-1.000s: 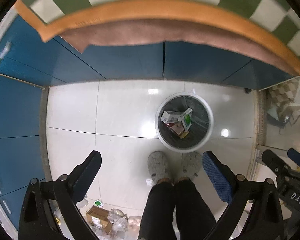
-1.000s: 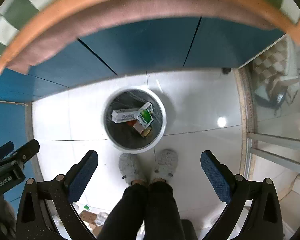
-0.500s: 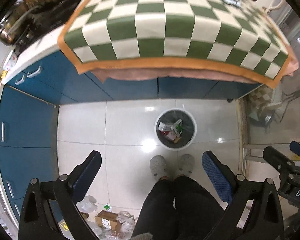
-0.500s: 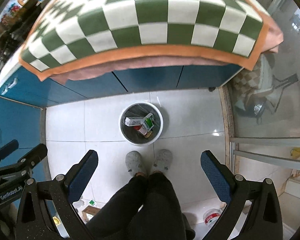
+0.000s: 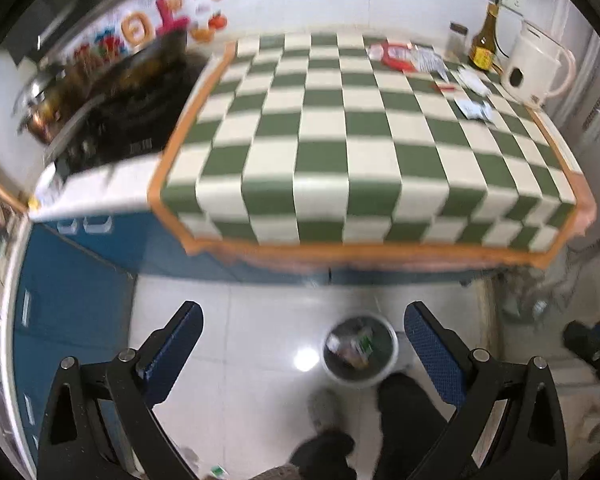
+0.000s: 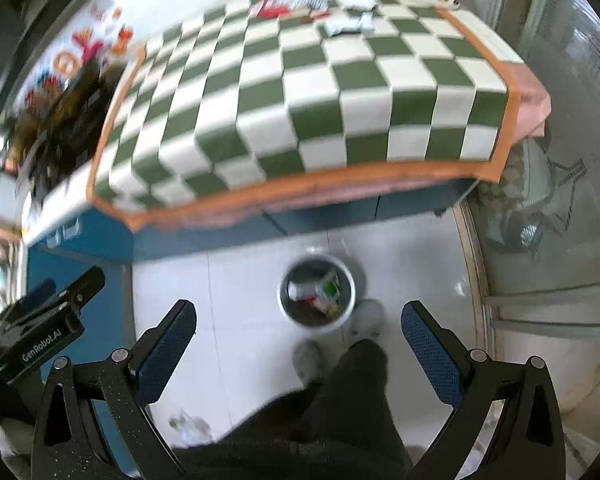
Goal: Collect trash
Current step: 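Raise both open tools from the bin back toward the counter, then grasp the red chili with the left tool while the right tool grasps the white sachet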
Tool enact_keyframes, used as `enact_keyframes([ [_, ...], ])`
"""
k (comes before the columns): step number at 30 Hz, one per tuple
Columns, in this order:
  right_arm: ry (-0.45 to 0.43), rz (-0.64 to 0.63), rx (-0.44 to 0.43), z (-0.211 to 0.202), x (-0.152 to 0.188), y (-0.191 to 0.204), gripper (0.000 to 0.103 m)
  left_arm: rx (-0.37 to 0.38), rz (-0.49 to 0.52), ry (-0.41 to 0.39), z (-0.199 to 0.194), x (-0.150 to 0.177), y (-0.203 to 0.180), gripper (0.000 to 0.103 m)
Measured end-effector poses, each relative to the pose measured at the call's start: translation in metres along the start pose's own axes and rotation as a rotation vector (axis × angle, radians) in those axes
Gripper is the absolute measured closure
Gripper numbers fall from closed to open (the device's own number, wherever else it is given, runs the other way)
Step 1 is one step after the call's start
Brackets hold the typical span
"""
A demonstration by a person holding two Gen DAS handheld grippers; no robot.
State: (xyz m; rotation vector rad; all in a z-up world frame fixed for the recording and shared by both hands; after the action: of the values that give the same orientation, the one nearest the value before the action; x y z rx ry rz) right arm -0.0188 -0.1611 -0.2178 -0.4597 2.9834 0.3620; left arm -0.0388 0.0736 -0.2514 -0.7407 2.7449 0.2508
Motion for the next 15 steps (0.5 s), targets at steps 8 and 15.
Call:
enact_keyframes([
  [8,-0.037,0.065,0.002,0.024,-0.159,-0.059,0.0,-0.117,-0.053,-0.01,0.04,-0.11,-0.033,0.0],
  [15,-0.007,0.064,0.016,0.11,-0.335,-0.098,0.0,-0.226,-0.034,0.089,0.118,-0.208,-0.083,0.0],
])
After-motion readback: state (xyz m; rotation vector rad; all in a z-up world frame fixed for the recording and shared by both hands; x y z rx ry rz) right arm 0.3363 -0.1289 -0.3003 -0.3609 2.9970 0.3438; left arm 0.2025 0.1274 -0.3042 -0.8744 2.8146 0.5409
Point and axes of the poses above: each gripper's, at about its wrist camera, not at the fingertips, and z roughly the way its jaws point, y to its left, x to its underside, the point moved 8 cm from there along z, roughly the way its jaws point, and after that the axes turned 7 degrees about y, right-handed, at the moved point
